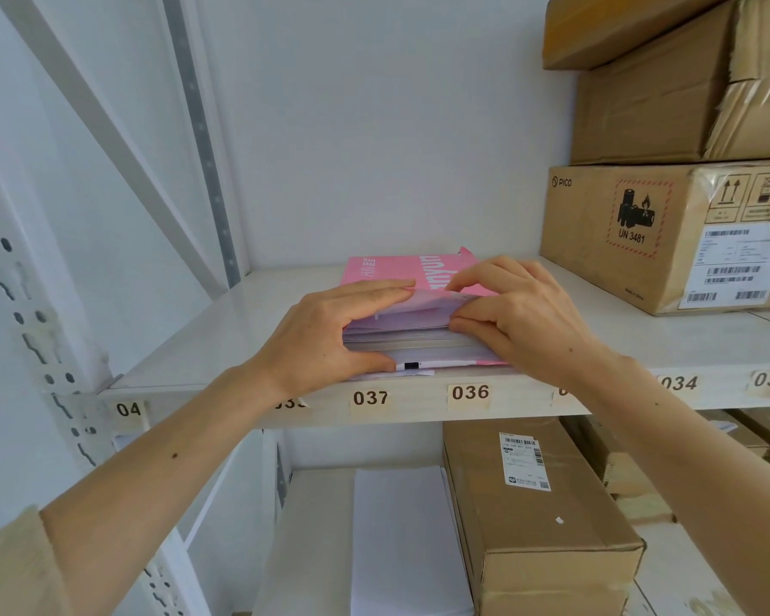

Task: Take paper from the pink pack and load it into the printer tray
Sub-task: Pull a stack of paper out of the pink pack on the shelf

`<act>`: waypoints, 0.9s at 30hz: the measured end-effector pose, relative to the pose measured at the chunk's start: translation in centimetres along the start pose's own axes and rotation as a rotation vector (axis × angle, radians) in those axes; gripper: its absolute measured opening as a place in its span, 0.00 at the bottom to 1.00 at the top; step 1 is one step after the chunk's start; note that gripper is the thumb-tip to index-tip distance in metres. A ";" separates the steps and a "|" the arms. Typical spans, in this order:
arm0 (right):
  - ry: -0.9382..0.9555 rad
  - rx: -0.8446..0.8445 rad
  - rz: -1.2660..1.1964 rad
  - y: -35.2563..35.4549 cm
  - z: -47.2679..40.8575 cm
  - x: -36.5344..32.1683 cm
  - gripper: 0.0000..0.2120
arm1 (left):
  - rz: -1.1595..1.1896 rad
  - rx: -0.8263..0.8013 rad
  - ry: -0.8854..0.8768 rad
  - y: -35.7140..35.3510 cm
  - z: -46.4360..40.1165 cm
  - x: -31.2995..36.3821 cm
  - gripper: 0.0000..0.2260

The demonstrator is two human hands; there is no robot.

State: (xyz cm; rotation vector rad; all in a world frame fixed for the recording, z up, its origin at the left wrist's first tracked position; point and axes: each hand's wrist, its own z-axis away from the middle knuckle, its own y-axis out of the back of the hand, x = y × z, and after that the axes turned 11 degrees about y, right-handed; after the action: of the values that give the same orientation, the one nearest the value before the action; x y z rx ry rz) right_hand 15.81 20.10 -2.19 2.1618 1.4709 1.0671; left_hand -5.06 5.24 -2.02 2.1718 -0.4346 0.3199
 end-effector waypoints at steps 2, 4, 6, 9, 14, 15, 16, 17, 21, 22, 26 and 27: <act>-0.010 0.014 0.010 0.0 -0.1 -0.1 0.18 | 0.001 0.000 0.000 0.0 0.0 0.0 0.33; -0.010 0.036 0.049 -0.3 -0.2 -0.3 0.17 | -0.004 0.001 -0.004 0.1 -0.1 0.0 0.33; 0.014 0.044 0.101 -0.5 -0.2 -0.3 0.15 | -0.007 -0.002 -0.001 0.1 -0.1 0.0 0.33; 0.070 0.072 0.149 -0.7 -0.1 -0.4 0.13 | -0.011 -0.001 0.002 0.0 0.0 0.0 0.33; 0.175 0.150 0.159 -0.1 0.5 -0.7 0.13 | -0.040 0.005 0.009 -0.1 0.1 -0.2 0.32; 0.192 0.162 0.160 0.1 0.6 -0.7 0.14 | -0.057 0.005 0.004 -0.1 0.1 -0.2 0.32; 0.206 0.175 0.160 0.3 0.7 -0.8 0.14 | -0.074 0.004 -0.003 0.0 0.2 -0.2 0.31; 0.218 0.190 0.157 0.4 0.9 -0.9 0.13 | -0.087 0.004 -0.009 0.0 0.3 -0.2 0.30; 0.271 0.261 0.138 1.4 1.6 -1.4 0.12 | -0.090 0.032 -0.035 -0.2 1.1 0.2 0.24; 0.292 0.278 0.141 1.7 1.9 -1.7 0.12 | -0.091 0.043 -0.060 -0.3 1.4 0.5 0.20; 0.311 0.311 0.133 2.6 2.4 -2.2 0.10 | -0.135 0.175 -0.221 -0.4 2.5 0.7 0.09; 0.311 0.306 0.126 3.0 2.6 -2.4 0.09 | -0.137 0.216 -0.227 -0.5 3.0 0.8 0.08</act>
State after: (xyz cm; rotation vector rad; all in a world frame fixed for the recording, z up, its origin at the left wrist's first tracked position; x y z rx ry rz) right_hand 19.22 17.12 -3.04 2.4077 1.7514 1.3485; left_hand -3.90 2.94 -3.85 2.4472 -0.3888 0.0443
